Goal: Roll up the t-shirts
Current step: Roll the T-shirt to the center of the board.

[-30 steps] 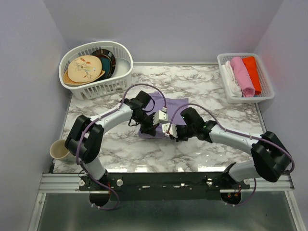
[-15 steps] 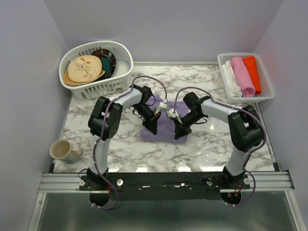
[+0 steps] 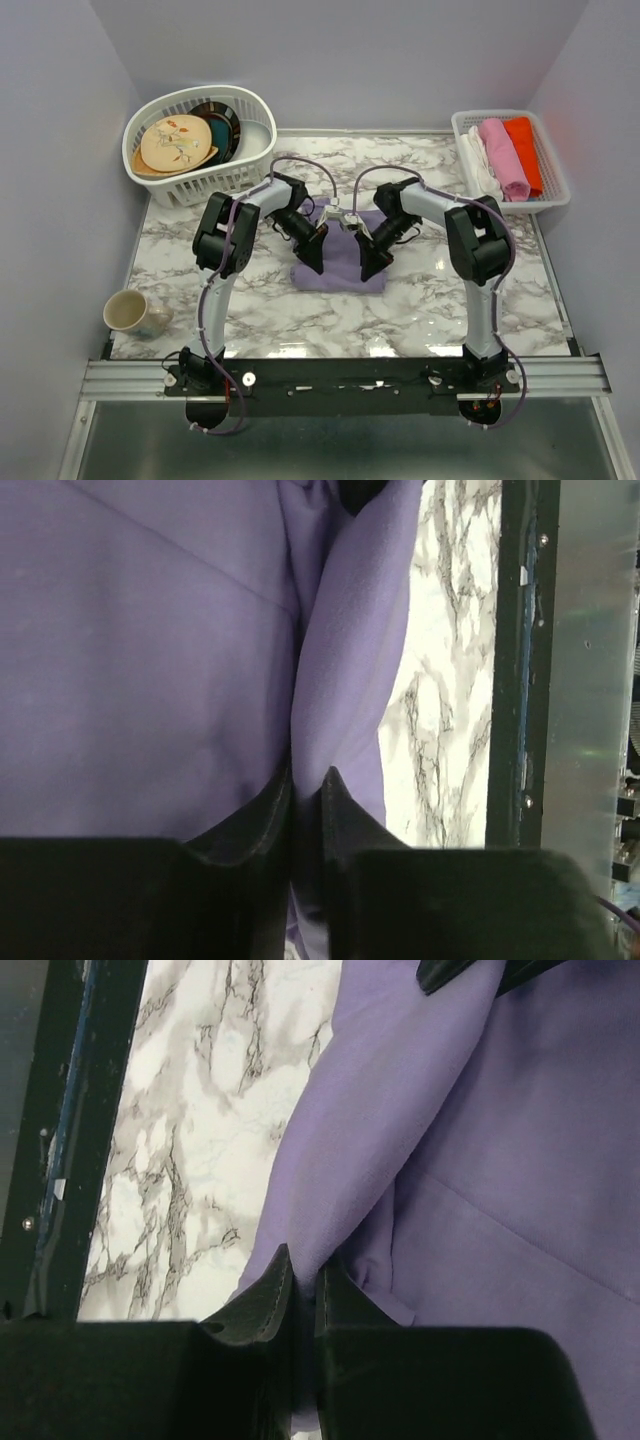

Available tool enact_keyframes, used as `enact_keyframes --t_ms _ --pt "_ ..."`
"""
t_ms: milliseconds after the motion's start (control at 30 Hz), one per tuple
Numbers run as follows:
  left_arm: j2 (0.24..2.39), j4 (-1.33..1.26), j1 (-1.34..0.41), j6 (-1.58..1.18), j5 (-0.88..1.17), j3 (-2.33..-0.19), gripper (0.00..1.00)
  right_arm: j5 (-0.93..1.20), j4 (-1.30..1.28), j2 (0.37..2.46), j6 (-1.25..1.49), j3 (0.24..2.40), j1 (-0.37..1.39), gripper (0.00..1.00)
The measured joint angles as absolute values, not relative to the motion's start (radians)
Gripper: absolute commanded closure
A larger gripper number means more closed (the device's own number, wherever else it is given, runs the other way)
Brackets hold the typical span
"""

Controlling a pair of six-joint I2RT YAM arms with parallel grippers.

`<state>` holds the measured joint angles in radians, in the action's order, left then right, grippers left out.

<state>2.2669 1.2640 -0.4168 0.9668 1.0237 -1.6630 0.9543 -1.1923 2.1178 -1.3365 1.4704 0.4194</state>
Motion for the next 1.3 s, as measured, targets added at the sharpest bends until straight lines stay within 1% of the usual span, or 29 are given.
enact_keyframes --t_ms 100,133,267,400,500,567,600,633,700,733,800,900,933,1100,1233,1300 --pt "2.268 1.266 -0.393 0.944 0.981 -1.674 0.65 0.944 -1.250 2.168 -1.318 1.541 0.419 0.90" --pt "2.268 1.271 -0.382 0.946 0.970 -1.676 0.62 0.936 -1.269 2.193 -1.275 1.571 0.415 0.90" --pt "2.233 1.284 -0.342 0.968 0.895 -1.719 0.59 0.921 -1.303 2.287 -1.100 1.639 0.378 0.91" --pt "2.106 1.252 -0.321 0.972 0.820 -1.702 0.55 0.874 -1.355 2.306 -0.993 1.649 0.355 0.91" --pt "1.935 1.170 -0.312 0.968 0.778 -1.579 0.54 0.851 -1.373 2.313 -0.954 1.651 0.350 0.91" --pt "1.738 1.056 -0.338 0.965 0.733 -1.383 0.49 0.844 -1.391 2.332 -0.926 1.673 0.348 0.91" --pt "1.673 1.013 -0.355 0.963 0.708 -1.314 0.46 0.842 -1.401 2.344 -0.913 1.688 0.347 0.91" --pt "1.606 0.978 -0.384 0.957 0.682 -1.243 0.40 0.842 -1.414 2.358 -0.896 1.703 0.345 0.91" --pt "1.434 0.788 -0.478 0.937 0.611 -1.031 0.34 0.842 -1.428 2.373 -0.878 1.718 0.345 0.91" --pt "1.342 0.682 -0.547 0.920 0.553 -0.909 0.29 0.843 -1.434 2.378 -0.867 1.722 0.344 0.91" --pt "1.213 0.493 -0.651 0.907 0.483 -0.728 0.28 0.842 -1.437 2.382 -0.854 1.727 0.340 0.91" --pt "1.105 0.232 -0.764 0.892 0.344 -0.520 0.27 0.842 -1.442 2.389 -0.841 1.734 0.339 0.91" --pt "1.098 0.147 -0.795 0.892 0.298 -0.472 0.27 0.843 -1.444 2.391 -0.837 1.736 0.338 0.91" --pt "1.129 -0.141 -0.925 0.905 0.149 -0.382 0.27 0.844 -1.462 2.409 -0.832 1.756 0.337 0.91" --pt "1.273 -0.344 -1.013 0.933 0.035 -0.372 0.28 0.850 -1.481 2.425 -0.830 1.772 0.334 0.90" --pt "1.343 -0.400 -1.038 0.949 -0.002 -0.371 0.30 0.857 -1.488 2.431 -0.830 1.775 0.331 0.90"
